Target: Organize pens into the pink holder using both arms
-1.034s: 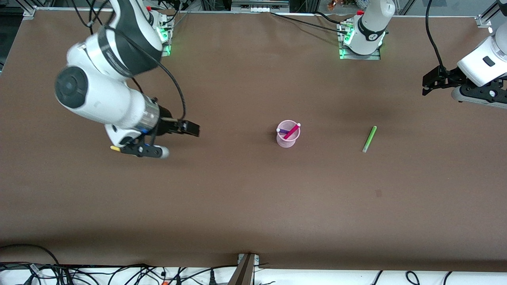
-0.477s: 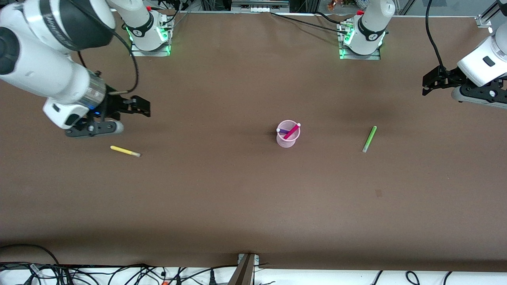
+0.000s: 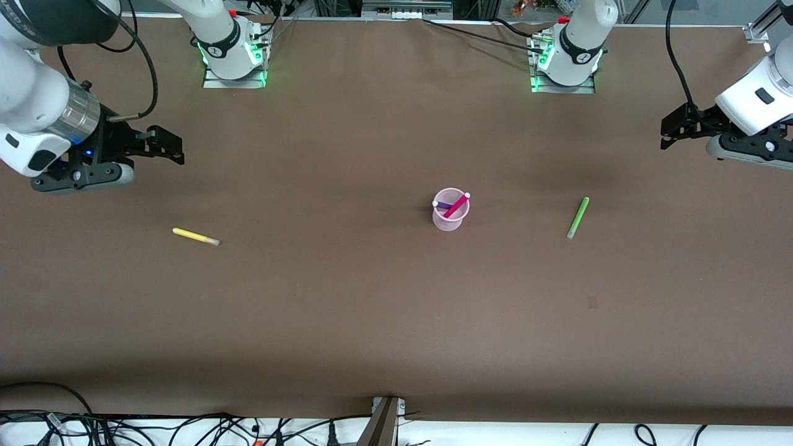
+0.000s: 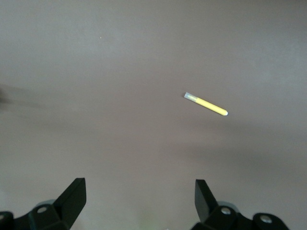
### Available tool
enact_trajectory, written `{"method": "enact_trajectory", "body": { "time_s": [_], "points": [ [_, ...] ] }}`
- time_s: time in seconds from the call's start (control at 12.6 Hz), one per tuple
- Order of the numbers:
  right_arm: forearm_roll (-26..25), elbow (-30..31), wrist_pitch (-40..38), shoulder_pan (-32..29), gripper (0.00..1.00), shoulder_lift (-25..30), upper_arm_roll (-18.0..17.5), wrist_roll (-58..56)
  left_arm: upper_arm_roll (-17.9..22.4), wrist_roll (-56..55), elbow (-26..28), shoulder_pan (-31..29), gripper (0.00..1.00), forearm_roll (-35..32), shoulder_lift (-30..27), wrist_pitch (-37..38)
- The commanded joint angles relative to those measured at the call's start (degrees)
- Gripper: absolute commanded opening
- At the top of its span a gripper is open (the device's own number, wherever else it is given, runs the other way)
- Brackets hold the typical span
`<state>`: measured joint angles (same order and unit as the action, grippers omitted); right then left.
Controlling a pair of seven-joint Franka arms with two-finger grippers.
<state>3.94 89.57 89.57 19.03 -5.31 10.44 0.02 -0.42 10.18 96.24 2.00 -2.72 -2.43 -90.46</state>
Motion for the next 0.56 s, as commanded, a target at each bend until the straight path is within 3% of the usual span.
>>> {"method": "enact_trajectory", "body": {
  "time_s": [0.0,0.48],
  "points": [
    [-2.18,0.97,1.13,-0.66,1.0,1.19,-1.48,-1.17,-0.11,0.01,-1.05,-0.15,1.0,0.0,0.41,0.55],
    [-2.35,-2.29,0.87,-0.58,1.0,-0.22,-1.57,-1.17,-0.11,0.01,-1.05,-0.15,1.0,0.0,0.41,0.55]
  ]
}}
